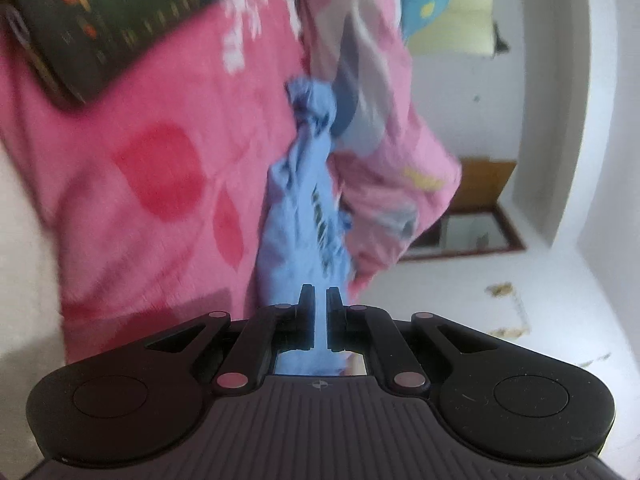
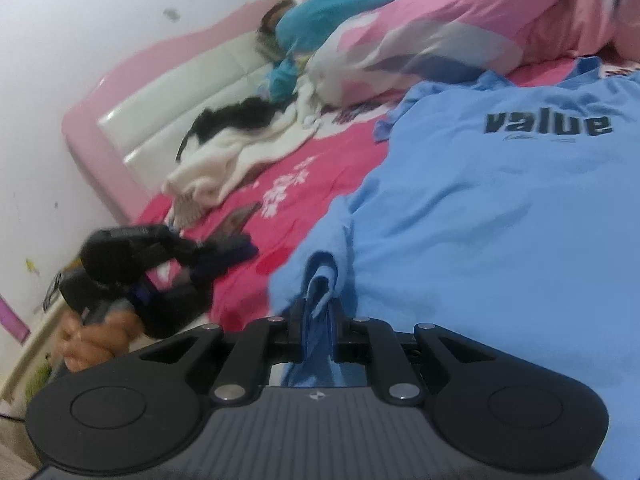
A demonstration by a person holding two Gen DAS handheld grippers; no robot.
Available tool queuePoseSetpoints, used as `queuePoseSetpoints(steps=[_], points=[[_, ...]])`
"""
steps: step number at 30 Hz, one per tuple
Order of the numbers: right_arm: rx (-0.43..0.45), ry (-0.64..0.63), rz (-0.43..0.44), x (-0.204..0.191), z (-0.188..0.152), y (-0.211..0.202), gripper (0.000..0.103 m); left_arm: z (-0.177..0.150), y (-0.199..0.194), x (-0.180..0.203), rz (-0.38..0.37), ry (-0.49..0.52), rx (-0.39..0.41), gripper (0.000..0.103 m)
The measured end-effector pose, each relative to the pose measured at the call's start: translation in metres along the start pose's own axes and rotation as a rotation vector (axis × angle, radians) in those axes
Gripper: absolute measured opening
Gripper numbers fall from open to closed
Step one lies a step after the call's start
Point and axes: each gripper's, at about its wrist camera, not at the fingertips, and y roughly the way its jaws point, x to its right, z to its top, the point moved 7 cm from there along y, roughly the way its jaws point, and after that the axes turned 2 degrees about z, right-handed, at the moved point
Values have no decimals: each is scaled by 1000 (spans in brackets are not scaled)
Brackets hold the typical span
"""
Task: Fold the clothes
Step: 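Grasp the T-shirt hem with the right tool while the left tool grasps the sleeve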
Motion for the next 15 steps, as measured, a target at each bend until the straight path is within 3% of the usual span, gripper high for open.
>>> queuePoseSetpoints(steps=[6,10,15], points=[[-17,-82,-60,-8,-2,16,17,-9,2,-10,64,43,-33,6],[3,-108,-91,-9,-1,13,17,-19,13,-7,73,82,-78,25],[5,-90,-116,-2,-1,10,17,-27,27,-4,100,144,-110,25]])
